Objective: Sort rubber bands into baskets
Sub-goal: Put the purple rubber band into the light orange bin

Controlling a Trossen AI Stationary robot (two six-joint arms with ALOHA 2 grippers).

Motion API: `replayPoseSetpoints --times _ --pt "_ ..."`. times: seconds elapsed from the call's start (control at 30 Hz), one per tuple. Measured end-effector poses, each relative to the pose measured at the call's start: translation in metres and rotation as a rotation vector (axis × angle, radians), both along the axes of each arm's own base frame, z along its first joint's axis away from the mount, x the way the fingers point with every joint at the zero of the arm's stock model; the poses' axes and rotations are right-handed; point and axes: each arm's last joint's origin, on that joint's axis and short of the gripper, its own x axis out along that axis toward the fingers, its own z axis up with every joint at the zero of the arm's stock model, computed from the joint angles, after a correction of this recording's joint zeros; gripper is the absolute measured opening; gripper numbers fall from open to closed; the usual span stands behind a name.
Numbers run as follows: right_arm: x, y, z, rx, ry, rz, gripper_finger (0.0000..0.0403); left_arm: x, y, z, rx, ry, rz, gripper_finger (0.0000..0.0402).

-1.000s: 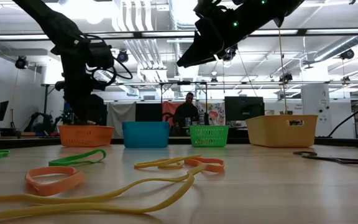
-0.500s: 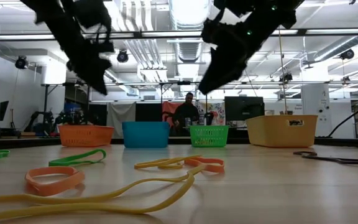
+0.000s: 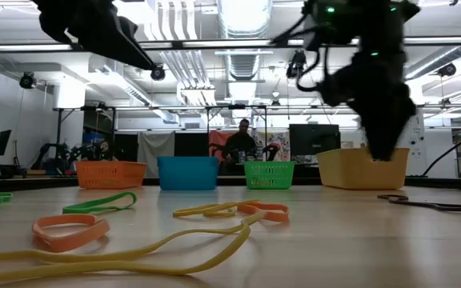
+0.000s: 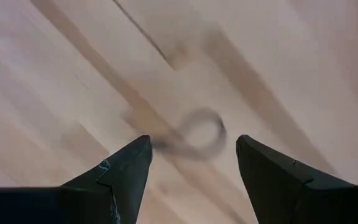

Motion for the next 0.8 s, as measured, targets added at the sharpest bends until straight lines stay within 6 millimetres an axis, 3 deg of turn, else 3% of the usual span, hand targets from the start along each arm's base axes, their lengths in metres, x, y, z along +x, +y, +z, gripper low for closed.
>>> replayPoseSetpoints --times 0.2,0.53,0.8 --pt "-0.011 0.016 0.0 -0.003 0.098 -0.051 0.0228 0.0 0.0 0.001 0.011 -0.011 0.028 0.0118" --pt "-0.006 0.014 -0.006 -0.06 0.02 -0.137 0.0228 0.0 0.0 0.0 0.016 -0.009 0.024 0.0118" --pt "-0.011 0.013 -0.023 -0.07 -0.001 -0.25 0.0228 -0.002 0.001 -0.009 0.011 0.008 0.035 0.0118"
